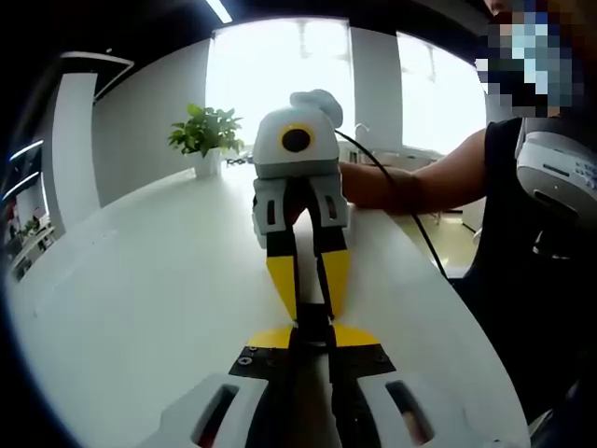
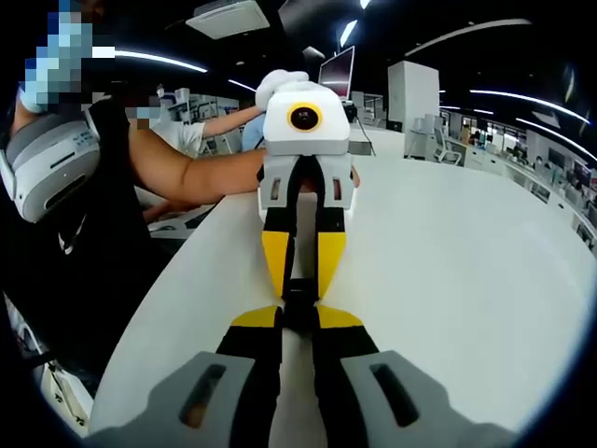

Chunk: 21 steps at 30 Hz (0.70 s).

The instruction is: Snap the two parts of the plastic buckle together until the buckle closes and remains connected.

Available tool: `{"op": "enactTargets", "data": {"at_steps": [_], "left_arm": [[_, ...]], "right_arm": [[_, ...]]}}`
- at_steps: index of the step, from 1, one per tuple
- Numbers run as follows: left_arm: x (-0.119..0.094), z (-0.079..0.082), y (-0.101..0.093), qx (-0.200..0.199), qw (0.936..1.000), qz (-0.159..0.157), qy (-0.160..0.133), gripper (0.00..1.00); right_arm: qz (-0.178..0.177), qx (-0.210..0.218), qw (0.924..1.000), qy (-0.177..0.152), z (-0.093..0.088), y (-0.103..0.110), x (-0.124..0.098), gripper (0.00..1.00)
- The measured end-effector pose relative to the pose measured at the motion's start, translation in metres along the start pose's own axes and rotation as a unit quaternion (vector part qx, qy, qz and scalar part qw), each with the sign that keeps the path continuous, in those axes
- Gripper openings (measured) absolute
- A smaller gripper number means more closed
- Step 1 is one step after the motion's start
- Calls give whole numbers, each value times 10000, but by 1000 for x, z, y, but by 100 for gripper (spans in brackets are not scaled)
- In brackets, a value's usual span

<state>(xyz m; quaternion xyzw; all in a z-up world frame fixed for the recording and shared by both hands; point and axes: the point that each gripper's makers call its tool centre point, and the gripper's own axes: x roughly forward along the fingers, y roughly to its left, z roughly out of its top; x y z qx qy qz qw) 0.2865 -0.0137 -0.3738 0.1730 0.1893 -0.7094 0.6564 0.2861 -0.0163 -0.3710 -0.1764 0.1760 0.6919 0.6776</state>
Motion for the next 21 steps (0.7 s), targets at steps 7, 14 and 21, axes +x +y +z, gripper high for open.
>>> {"op": "enactTargets", "data": {"at_steps": [7, 14, 21], "left_arm": [[-2, 0, 4, -27, 10000, 71, -5, 10], [-15, 8, 16, -79, 9991, 372, -178, 10], [-13, 5, 26, -196, 9977, 630, -161, 11]], "right_arm": [[-151, -226, 9995, -133, -1, -7, -2, 21], [-288, 258, 9982, -459, 4, -20, -4, 91], [-389, 250, 9961, -745, 39, -26, -19, 100]]}}
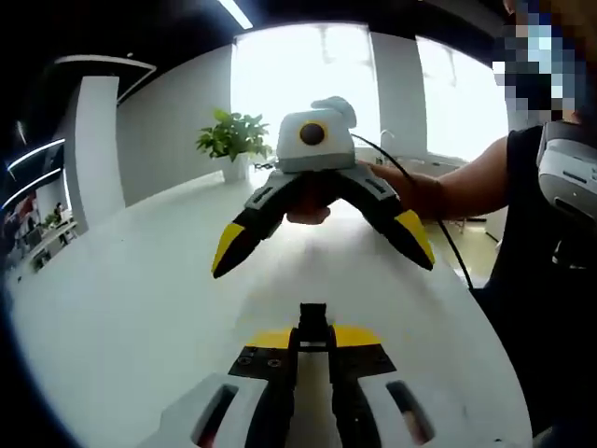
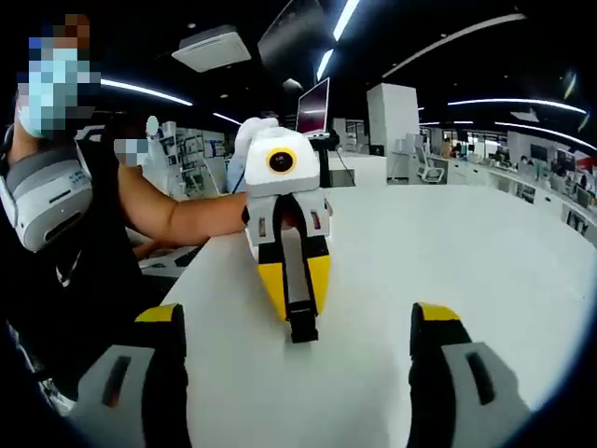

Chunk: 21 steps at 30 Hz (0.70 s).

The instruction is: Snap the two parts of the plastic buckle together until the buckle closes and remains connected.

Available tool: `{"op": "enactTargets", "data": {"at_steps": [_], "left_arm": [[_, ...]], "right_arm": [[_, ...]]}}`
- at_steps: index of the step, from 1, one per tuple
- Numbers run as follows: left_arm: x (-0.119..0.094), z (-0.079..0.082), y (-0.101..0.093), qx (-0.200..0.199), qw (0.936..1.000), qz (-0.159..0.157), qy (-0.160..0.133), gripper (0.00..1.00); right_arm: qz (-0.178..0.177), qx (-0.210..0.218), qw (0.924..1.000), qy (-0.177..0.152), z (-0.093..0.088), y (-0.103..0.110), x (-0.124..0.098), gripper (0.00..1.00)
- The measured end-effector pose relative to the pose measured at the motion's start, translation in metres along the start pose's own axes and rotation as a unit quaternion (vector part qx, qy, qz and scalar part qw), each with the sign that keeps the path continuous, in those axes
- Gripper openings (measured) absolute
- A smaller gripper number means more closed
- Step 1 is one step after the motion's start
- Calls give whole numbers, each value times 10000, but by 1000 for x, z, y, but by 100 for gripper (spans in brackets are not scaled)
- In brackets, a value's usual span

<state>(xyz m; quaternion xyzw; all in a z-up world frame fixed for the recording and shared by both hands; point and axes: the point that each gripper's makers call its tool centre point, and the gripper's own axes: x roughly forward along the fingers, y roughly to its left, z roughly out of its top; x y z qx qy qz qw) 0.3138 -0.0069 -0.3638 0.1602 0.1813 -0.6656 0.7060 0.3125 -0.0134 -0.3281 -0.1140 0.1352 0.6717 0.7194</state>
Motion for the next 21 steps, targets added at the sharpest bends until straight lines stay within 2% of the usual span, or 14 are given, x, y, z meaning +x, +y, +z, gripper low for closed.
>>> {"op": "enactTargets", "data": {"at_steps": [1, 3, 5, 7, 8, 9, 10, 13, 15, 17, 18, 19, 20, 21], "left_arm": [[0, 0, 1, 2, 10000, 29, -5, 11], [0, 2, 2, 0, 10000, 69, -42, 11], [-1, 4, 4, -8, 9999, 105, -88, 11], [-3, 6, 5, -62, 9998, 123, -138, 11], [-4, 6, 7, -76, 9997, 162, -172, 11], [-5, 6, 9, -106, 9996, 185, -197, 11], [-6, 7, 10, -130, 9995, 198, -218, 11], [-5, 9, 12, -75, 9992, 244, -297, 11], [-3, 13, 8, -129, 9992, 124, -365, 11], [-3, 16, 7, -127, 9989, 123, -425, 11], [-3, 17, 1, -253, 9988, -17, -418, 11], [-2, 18, 2, -225, 9989, 21, -408, 11], [-1, 17, -2, -290, 9990, -29, -327, 11], [0, 14, -9, -492, 9983, -227, -219, 11]], "right_arm": [[42, -3, 10000, -6, 4, 0, -1, 100], [433, 157, 9987, 197, 4, 8, -4, 100], [605, 204, 9974, 324, 4, 9, -6, 100], [498, 97, 9985, 200, 11, 1, -7, 100], [496, 71, 9987, 106, 14, 1, -7, 100], [491, 30, 9987, -125, 21, 0, -8, 100], [537, 81, 9984, -178, 21, 2, -8, 100], [509, 23, 9985, -211, 19, 7, -8, 97], [471, 13, 9987, -193, 16, 8, -9, 91], [456, 21, 9987, -214, 13, 9, -12, 94], [444, 51, 9988, -214, 11, 9, -13, 94], [395, 44, 9991, -177, 8, 8, -14, 94], [306, 27, 9994, -141, 6, 4, -15, 95], [187, 28, 9997, -170, 6, 0, -16, 98]]}}
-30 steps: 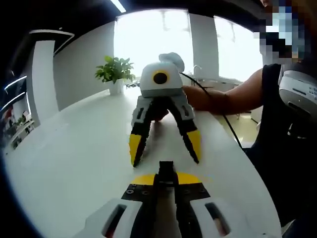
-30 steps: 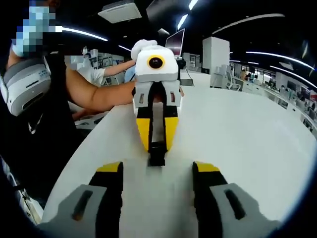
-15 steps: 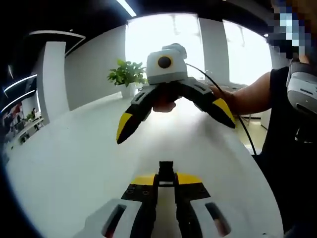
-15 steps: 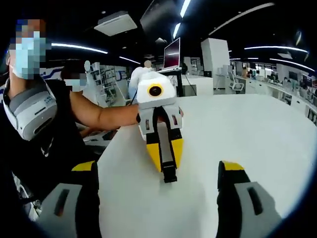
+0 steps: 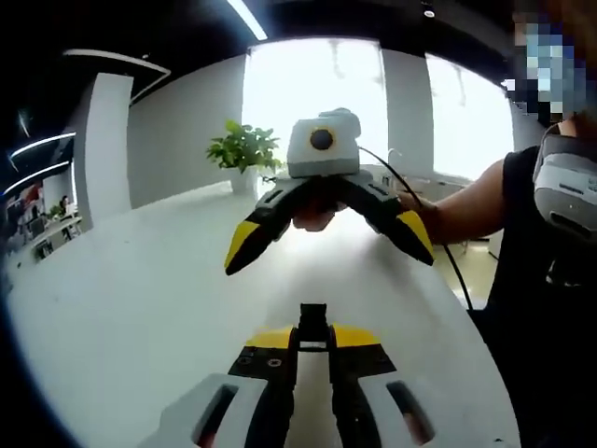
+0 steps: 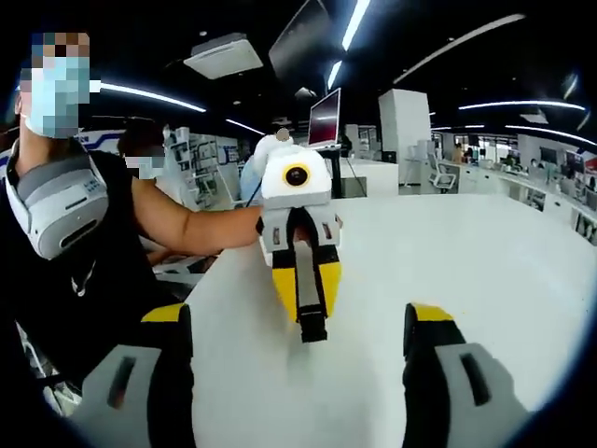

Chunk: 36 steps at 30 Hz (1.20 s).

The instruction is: Snap the two parts of the plastic buckle together until the buckle closes and remains connected.

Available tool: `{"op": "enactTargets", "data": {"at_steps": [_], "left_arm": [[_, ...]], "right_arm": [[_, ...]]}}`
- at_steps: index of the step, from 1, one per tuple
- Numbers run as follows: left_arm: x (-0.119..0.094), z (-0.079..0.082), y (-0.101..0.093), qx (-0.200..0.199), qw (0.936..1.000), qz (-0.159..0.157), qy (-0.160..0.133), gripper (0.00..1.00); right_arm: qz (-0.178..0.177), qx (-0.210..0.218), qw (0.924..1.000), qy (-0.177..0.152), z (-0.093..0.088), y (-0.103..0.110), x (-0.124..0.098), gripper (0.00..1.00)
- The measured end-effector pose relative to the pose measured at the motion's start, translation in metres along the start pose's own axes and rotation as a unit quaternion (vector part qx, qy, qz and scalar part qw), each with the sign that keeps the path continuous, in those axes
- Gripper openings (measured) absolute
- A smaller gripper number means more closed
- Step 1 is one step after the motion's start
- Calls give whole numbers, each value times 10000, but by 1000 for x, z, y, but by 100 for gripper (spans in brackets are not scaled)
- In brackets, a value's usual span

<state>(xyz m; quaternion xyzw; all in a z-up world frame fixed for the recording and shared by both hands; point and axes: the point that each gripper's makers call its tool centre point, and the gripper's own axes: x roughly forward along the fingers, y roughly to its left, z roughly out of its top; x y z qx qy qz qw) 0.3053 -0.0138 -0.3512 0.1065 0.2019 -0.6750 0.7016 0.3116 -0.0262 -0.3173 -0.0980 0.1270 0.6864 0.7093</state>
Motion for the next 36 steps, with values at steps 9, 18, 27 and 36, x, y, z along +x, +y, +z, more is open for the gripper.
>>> {"op": "enactTargets", "data": {"at_steps": [9, 18, 27, 36], "left_arm": [[4, 5, 30, -198, 9941, 1017, 330, 11], [0, 15, 42, -158, 9913, 1265, 318, 10], [-10, 30, 60, -487, 9813, 1847, 231, 10], [-15, 30, 69, -384, 9765, 2101, 289, 10]], "right_arm": [[-794, -23, 9966, -219, 3, -36, -15, 100], [-1040, -88, 9940, -314, 4, -49, -24, 96], [-1678, 3, 9837, -647, 6, -88, -47, 100], [-2381, 156, 9670, -888, 15, -116, -73, 100]]}}
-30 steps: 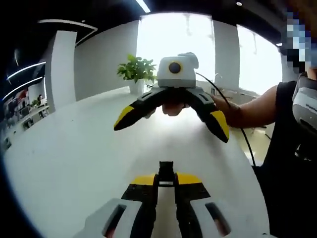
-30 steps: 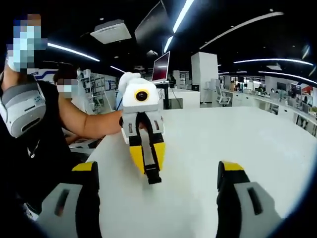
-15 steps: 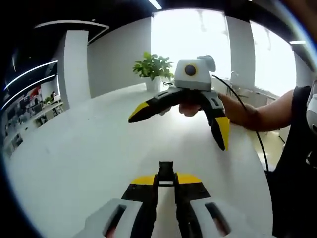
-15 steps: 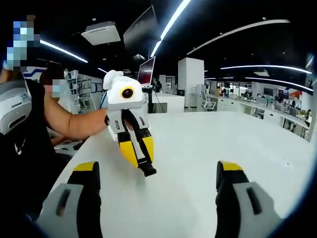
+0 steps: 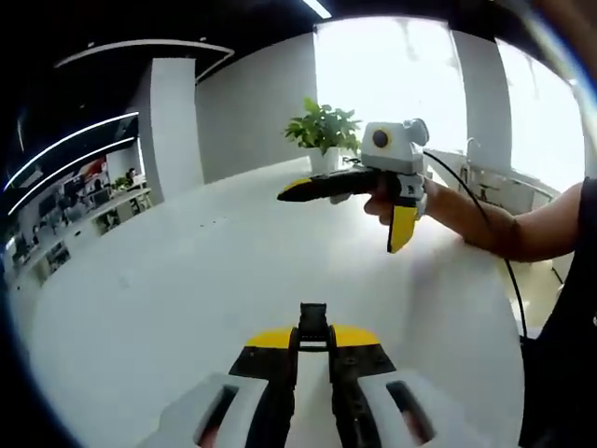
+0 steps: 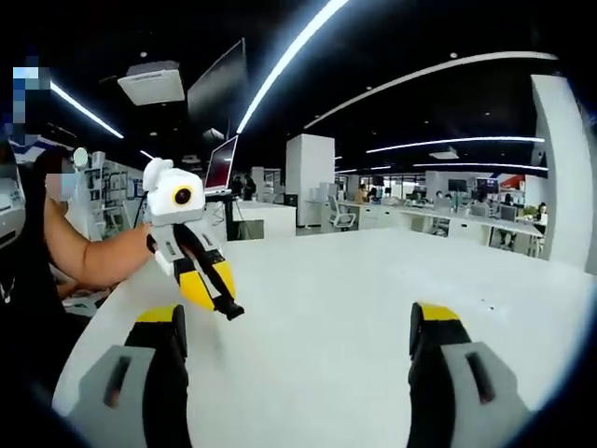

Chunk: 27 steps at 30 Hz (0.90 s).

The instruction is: Snap the two parts of the plastic buckle together until the buckle closes and remains connected.

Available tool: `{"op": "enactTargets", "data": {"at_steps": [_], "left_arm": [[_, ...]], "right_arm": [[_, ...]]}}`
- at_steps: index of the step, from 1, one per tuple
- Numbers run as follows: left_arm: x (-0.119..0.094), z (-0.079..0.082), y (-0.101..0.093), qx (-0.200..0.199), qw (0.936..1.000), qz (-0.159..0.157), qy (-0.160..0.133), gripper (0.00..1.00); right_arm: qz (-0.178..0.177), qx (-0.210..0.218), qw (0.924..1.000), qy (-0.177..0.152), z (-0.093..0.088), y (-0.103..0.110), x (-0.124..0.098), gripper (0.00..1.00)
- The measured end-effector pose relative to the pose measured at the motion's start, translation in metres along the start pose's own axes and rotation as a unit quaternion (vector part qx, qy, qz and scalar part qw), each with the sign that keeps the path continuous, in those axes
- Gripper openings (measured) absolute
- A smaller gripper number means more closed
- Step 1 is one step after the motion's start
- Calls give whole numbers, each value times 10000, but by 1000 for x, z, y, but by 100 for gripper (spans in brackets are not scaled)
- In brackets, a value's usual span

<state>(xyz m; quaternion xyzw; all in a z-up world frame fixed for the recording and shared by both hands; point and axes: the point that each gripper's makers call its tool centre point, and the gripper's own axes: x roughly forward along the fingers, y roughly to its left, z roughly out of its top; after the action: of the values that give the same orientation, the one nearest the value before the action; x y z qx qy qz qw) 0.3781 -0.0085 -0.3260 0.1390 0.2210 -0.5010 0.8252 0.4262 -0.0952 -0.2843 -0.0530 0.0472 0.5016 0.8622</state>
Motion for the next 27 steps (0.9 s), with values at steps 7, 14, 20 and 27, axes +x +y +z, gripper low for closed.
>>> {"op": "enactTargets", "data": {"at_steps": [7, 14, 20, 27], "left_arm": [[1, 7, 12, -10, 9998, 165, -72, 10], [7, 5, 26, -111, 9992, 370, -32, 10], [13, 9, 34, -96, 9991, 416, -27, 10], [19, 15, 39, -138, 9991, 394, -33, 10]], "right_arm": [[-449, 92, 9987, 228, -7, -18, -5, 100], [-435, 164, 9986, 262, -10, -19, -3, 100], [-474, 172, 9984, 265, -11, -21, -2, 100], [-582, 240, 9978, 228, -11, -25, -3, 100]]}}
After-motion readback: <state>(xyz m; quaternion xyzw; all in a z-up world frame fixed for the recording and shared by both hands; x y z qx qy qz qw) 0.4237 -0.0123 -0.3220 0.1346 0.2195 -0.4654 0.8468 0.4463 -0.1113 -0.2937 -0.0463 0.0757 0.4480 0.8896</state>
